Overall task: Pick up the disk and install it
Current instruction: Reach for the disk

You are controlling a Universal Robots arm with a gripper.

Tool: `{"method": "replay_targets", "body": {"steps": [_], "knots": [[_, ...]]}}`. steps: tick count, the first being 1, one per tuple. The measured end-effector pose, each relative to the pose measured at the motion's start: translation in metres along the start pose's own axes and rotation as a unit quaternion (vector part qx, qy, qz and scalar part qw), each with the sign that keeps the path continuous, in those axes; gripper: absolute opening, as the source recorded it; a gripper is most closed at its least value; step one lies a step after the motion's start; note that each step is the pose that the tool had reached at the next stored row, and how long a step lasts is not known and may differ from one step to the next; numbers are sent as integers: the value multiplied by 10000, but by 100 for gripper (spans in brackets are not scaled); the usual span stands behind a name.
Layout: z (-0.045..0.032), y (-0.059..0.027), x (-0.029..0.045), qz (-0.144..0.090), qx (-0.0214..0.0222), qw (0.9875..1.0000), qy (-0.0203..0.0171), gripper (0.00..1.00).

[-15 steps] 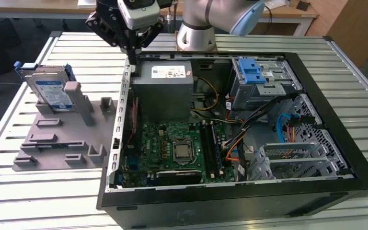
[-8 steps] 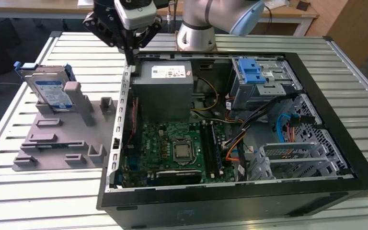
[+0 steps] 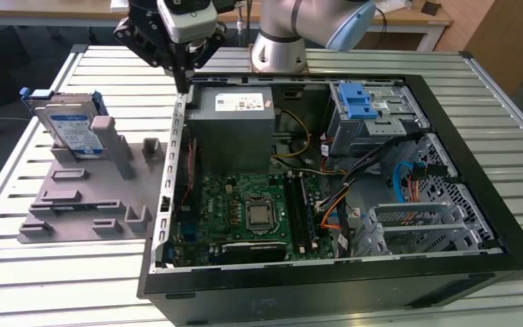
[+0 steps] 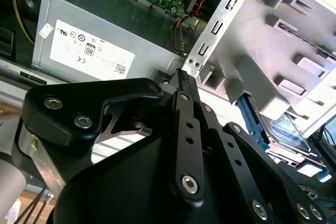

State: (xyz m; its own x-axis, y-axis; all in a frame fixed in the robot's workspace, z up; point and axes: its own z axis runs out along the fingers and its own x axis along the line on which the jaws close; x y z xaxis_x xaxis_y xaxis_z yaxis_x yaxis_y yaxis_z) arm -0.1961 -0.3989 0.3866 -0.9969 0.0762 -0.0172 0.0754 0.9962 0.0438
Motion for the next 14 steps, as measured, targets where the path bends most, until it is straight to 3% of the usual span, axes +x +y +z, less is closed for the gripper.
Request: {"method": "replay_targets", "body": {"steps": [14], "knots": [[10,-8,94,1,1,10000,15,11]]}}
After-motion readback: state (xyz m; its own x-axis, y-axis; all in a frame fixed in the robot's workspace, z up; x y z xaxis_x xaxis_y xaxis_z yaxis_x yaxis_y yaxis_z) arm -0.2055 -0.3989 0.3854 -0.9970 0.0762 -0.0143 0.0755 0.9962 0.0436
